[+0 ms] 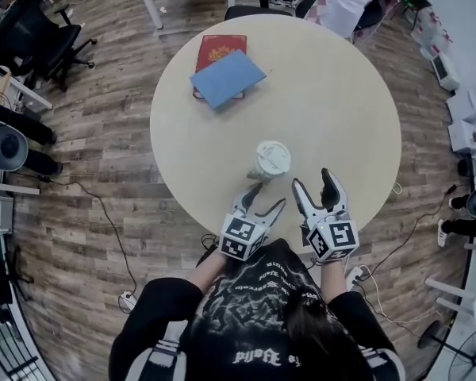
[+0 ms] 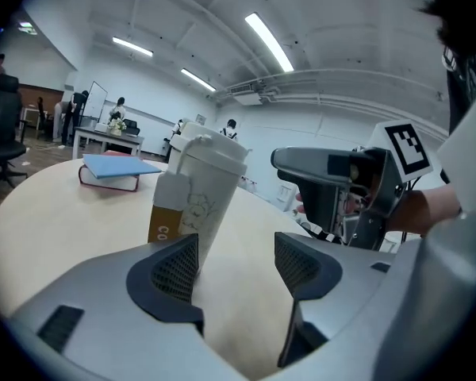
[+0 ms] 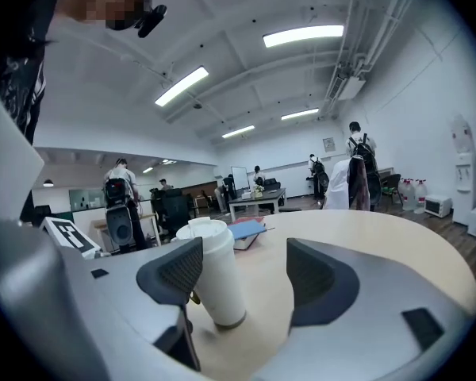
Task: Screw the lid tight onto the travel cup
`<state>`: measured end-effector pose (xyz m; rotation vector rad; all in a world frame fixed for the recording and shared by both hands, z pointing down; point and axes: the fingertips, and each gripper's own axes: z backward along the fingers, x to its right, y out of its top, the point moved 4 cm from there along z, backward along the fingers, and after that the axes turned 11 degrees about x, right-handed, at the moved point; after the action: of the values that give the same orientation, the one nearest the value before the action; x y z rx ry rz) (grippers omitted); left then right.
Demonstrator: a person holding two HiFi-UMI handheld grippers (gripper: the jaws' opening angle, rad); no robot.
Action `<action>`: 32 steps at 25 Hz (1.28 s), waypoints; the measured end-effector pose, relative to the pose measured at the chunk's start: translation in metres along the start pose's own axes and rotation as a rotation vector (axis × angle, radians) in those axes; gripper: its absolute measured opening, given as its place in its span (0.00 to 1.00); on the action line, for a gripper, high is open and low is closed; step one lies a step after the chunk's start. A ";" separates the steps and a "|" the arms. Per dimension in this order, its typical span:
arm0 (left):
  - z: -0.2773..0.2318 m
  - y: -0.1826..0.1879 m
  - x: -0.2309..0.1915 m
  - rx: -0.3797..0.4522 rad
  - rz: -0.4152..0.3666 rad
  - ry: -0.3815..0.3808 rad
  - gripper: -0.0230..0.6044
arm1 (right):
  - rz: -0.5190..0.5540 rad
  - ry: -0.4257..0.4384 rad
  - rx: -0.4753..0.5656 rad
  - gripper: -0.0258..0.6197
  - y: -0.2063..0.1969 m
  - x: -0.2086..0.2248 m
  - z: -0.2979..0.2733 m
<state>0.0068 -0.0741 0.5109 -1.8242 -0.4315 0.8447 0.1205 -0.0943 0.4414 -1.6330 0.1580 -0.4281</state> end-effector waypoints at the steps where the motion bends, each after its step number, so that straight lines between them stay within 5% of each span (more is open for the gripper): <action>1: -0.003 0.000 -0.003 0.005 -0.001 0.022 0.53 | -0.014 0.008 -0.002 0.53 0.000 0.001 -0.001; 17: -0.022 -0.002 -0.032 -0.004 -0.054 0.197 0.63 | 0.015 0.221 -0.072 0.53 0.012 0.019 -0.023; 20: -0.028 0.003 -0.039 0.009 -0.074 0.202 0.63 | 0.054 0.355 -0.109 0.54 0.013 0.007 -0.031; 25: -0.037 0.006 -0.048 0.003 -0.097 0.180 0.65 | 0.254 0.717 -0.181 0.54 0.030 -0.011 -0.051; 32: -0.048 0.005 -0.056 -0.032 -0.133 0.148 0.65 | 0.524 0.960 -0.379 0.63 0.044 -0.023 -0.072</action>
<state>0.0022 -0.1432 0.5366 -1.8509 -0.4674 0.6111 0.0792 -0.1584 0.3980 -1.5402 1.4195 -0.7695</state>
